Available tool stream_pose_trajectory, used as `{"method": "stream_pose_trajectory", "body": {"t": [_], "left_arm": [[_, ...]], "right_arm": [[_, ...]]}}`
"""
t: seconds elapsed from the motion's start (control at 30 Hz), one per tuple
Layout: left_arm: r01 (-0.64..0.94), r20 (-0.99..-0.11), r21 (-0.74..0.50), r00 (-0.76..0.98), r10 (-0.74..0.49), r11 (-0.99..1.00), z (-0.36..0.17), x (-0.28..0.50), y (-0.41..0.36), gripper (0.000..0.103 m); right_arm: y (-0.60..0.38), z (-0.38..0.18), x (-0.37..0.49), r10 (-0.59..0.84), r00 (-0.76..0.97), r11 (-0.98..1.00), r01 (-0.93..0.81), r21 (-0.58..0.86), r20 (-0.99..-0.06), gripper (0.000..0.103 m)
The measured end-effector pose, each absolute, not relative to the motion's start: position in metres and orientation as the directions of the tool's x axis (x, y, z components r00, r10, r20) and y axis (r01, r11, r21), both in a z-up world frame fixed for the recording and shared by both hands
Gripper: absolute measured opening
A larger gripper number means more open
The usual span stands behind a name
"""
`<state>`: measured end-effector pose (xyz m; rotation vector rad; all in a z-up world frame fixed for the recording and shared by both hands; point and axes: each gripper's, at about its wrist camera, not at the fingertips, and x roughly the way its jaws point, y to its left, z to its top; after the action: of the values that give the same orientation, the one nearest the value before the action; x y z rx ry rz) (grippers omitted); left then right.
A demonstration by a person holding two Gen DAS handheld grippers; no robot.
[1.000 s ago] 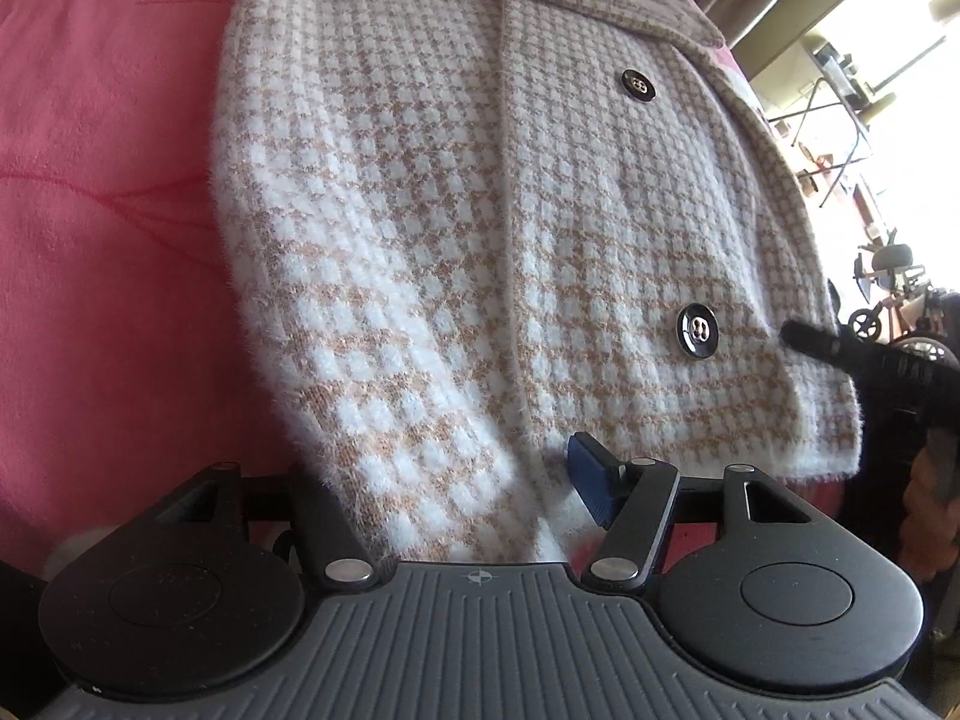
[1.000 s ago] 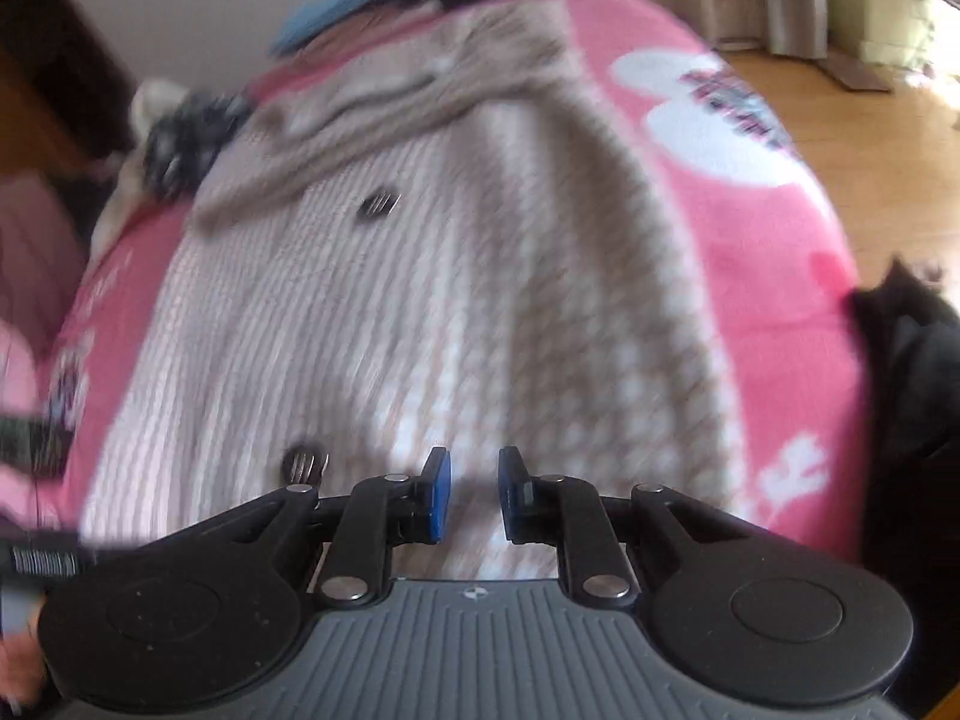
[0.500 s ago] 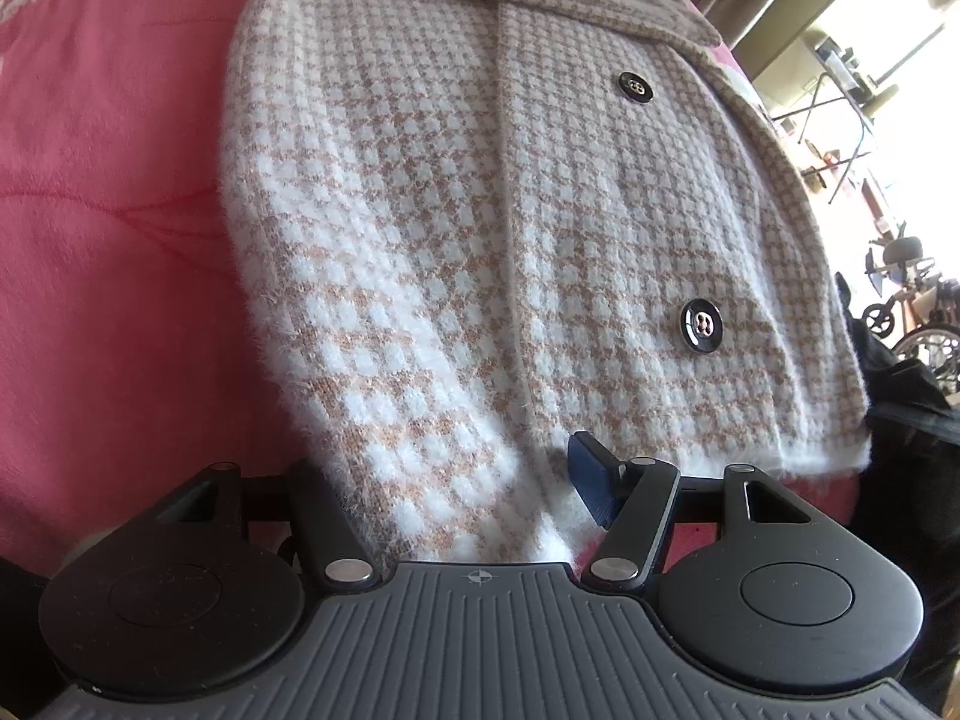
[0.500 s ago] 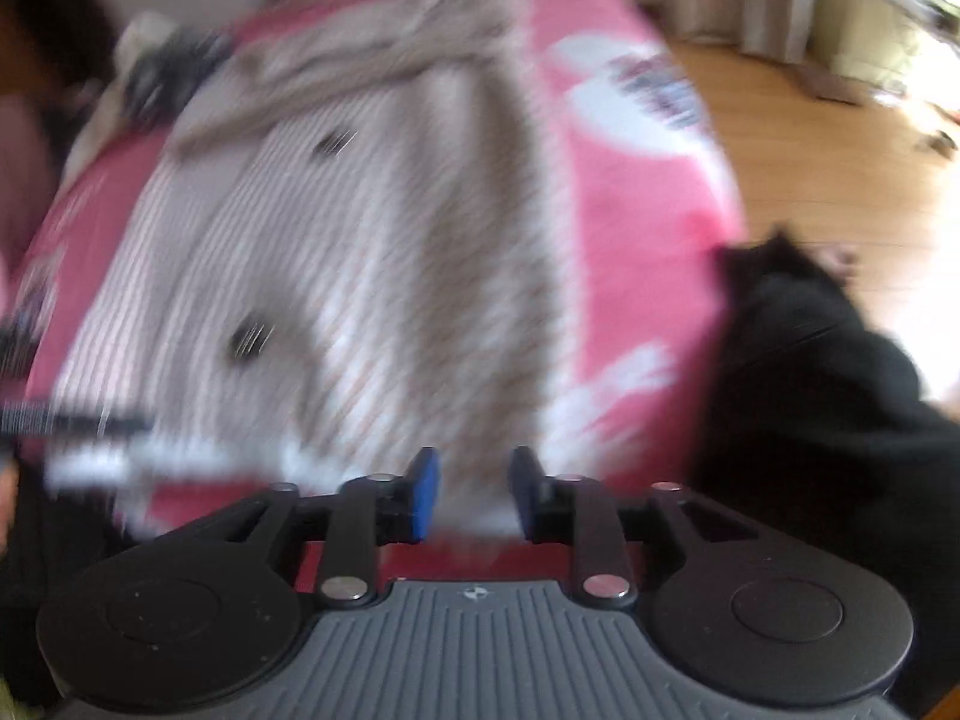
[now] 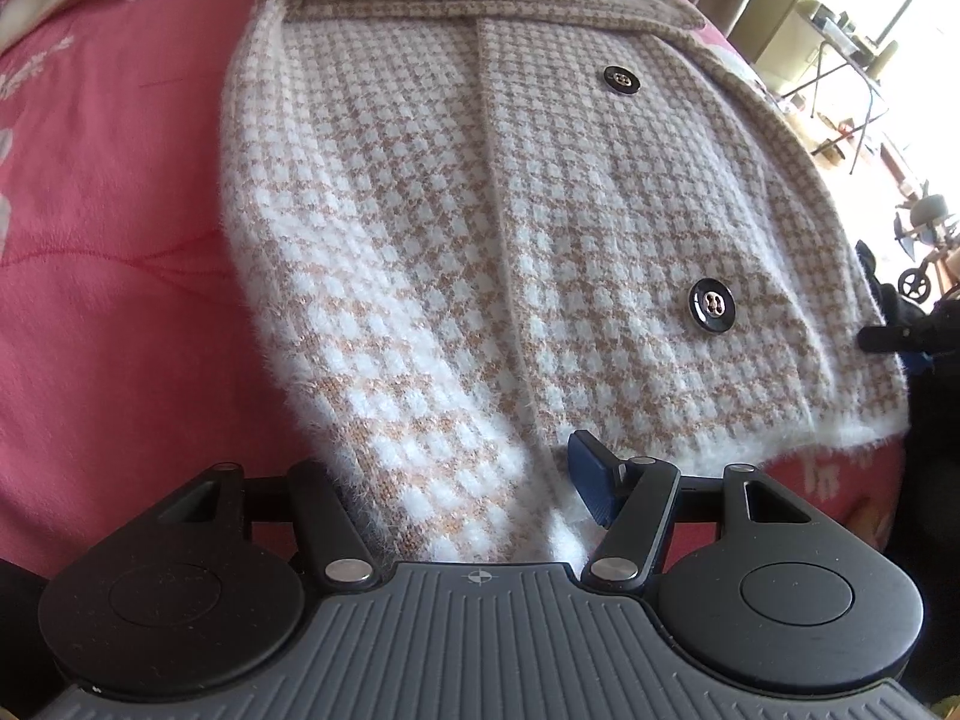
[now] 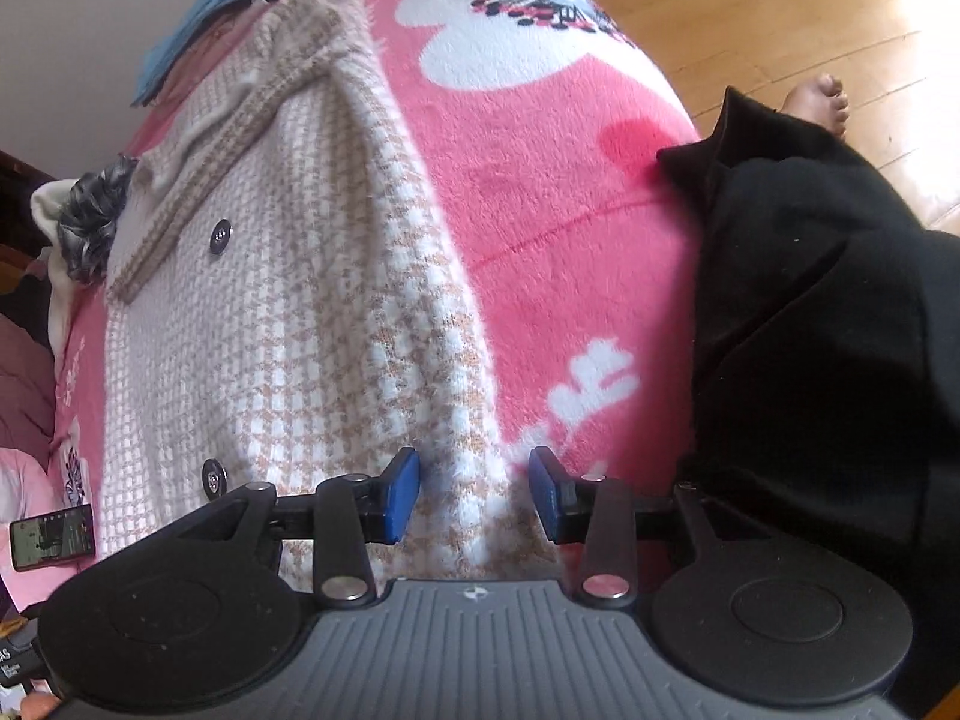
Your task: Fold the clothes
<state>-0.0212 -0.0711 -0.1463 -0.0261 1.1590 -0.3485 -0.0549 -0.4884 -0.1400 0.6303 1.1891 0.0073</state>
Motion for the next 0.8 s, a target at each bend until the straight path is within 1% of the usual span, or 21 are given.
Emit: {"method": "stream_pose_trajectory", "body": {"t": [0.2,0.47,0.53,0.57,0.67,0.8], "left_arm": [[0.278,-0.894,-0.170,0.360,-0.266,0.945,-0.146,-0.023,-0.075,0.064],[0.306,-0.890,-0.133,0.382,-0.250,0.943,-0.145,-0.029,-0.080,0.064],[0.309,-0.889,-0.131,0.383,-0.249,0.942,-0.145,-0.029,-0.080,0.064],[0.310,-0.889,-0.131,0.383,-0.249,0.942,-0.145,-0.029,-0.080,0.064],[0.310,-0.890,-0.132,0.382,-0.250,0.942,-0.145,-0.029,-0.080,0.064],[0.310,-0.890,-0.130,0.383,-0.249,0.942,-0.145,-0.029,-0.081,0.064]], "right_arm": [[-0.495,-0.147,-0.049,0.372,0.396,0.787,0.346,0.511,-0.840,0.043],[-0.480,-0.146,-0.051,0.400,0.330,0.818,0.291,0.496,-0.855,0.043],[-0.478,-0.147,-0.054,0.421,0.316,0.814,0.282,0.508,-0.850,0.041],[-0.477,-0.147,-0.055,0.432,0.309,0.812,0.275,0.514,-0.847,0.038],[-0.474,-0.145,-0.058,0.456,0.295,0.810,0.255,0.529,-0.840,0.034],[-0.475,-0.145,-0.058,0.467,0.294,0.799,0.263,0.541,-0.834,0.032]]}}
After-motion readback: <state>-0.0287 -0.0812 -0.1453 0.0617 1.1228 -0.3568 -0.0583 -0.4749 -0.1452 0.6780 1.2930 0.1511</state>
